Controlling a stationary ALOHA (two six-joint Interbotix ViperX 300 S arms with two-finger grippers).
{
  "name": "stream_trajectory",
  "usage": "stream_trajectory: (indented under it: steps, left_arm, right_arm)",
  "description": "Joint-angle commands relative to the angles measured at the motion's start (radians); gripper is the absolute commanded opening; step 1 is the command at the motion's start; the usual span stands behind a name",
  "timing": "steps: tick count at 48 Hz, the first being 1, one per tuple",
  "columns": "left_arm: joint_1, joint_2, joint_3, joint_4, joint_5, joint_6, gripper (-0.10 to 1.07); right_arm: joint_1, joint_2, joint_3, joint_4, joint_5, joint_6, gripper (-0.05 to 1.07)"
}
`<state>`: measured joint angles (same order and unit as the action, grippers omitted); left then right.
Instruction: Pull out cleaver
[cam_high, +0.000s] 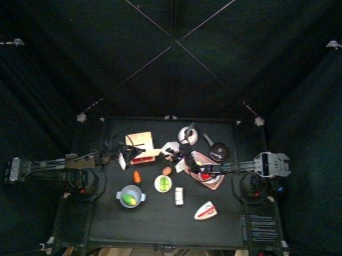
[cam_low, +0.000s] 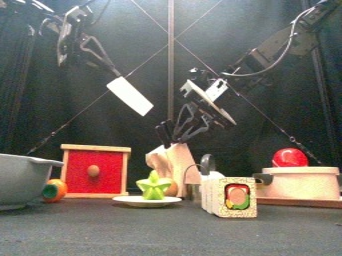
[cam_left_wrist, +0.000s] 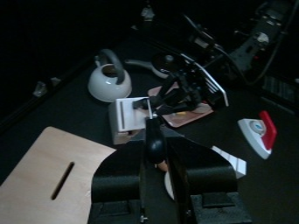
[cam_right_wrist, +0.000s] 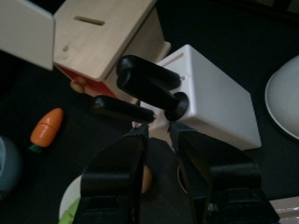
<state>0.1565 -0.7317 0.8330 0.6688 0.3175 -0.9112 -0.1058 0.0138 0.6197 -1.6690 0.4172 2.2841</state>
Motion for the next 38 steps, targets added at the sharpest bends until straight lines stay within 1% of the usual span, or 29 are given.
stream_trajectory:
  steps: [1, 10, 17, 23, 30, 38]
  left_arm:
    - [-0.020, 0.000, -0.002, 0.003, -0.049, 0.005, 0.50]
    - [-0.049, 0.000, 0.032, 0.032, -0.137, 0.009, 0.50]
    - [-0.080, 0.002, 0.063, 0.071, -0.255, 0.009, 0.50]
    - [-0.100, 0.015, 0.097, 0.101, -0.385, 0.008, 0.50]
    - [-0.101, 0.064, 0.123, 0.107, -0.522, 0.011, 0.50]
    - [-0.106, 0.120, 0.121, 0.129, -0.594, 0.035, 0.50]
  right_arm:
    - [0.017, -0.061, -0.006, -0.014, -0.008, -0.003, 0.67]
    - [0.066, -0.133, 0.026, -0.055, -0.015, -0.003, 0.67]
    - [0.097, -0.189, 0.064, -0.067, -0.014, -0.002, 0.67]
    - [0.133, -0.241, 0.112, -0.069, -0.014, -0.002, 0.67]
    - [0.187, -0.291, 0.160, -0.064, -0.015, -0.002, 0.67]
    - [0.245, -0.353, 0.192, -0.061, -0.015, -0.002, 0.67]
